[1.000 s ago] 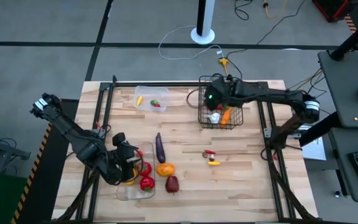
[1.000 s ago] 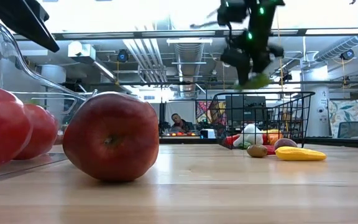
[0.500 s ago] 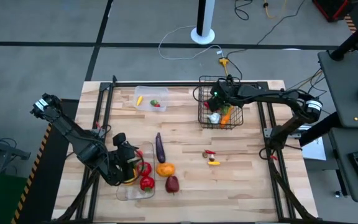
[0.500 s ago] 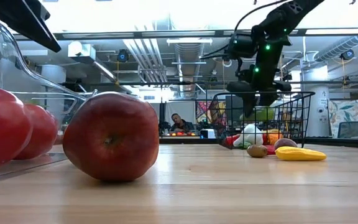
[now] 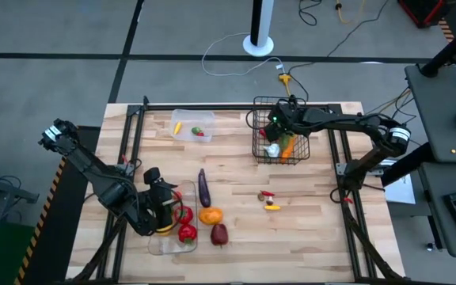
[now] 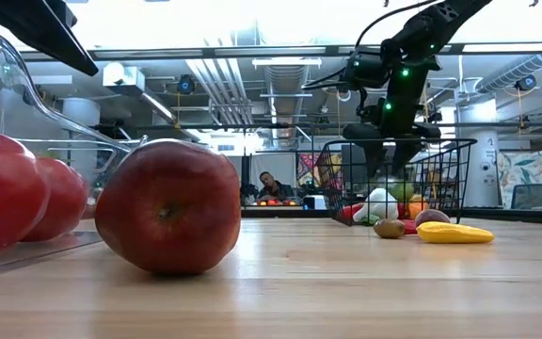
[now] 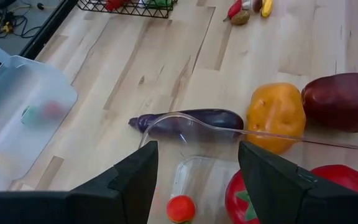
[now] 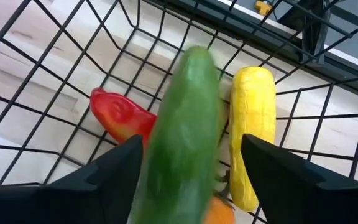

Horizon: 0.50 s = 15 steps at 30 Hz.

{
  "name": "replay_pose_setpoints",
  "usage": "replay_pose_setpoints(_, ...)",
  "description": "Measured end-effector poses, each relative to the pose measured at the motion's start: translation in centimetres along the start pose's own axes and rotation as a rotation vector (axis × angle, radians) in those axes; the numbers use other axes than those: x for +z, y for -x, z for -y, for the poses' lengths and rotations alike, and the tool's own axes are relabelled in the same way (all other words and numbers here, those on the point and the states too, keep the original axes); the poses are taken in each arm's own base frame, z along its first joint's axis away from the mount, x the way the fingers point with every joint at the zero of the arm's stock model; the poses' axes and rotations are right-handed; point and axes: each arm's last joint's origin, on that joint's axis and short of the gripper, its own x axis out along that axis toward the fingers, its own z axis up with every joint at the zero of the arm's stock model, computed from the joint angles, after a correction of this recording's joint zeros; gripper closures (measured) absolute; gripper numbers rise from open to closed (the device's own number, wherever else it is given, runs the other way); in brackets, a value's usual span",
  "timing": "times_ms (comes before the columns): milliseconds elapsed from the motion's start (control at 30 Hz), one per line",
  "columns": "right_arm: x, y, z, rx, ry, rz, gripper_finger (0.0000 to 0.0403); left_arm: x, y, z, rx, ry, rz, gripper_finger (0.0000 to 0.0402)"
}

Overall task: Sort produce into baskets
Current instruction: Put the cucumber into the wire basket, then put the mushroom into the white bin

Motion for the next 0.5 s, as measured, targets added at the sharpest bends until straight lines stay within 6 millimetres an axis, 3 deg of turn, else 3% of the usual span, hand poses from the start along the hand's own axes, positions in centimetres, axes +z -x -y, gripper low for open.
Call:
replay_pose_setpoints(300,0.1,0.9,0.1,0.032,-0.013,0.019,0.0114,0.0,0.0,0.0,0.000,0.001,0.000,0.0196)
replay_pose_setpoints(500,-0.3,4.3,-0.6,0.139,-0.010,0.090,0.0121,0.1,0.0,0.2,-0.013,0.017,0.011,0.0196)
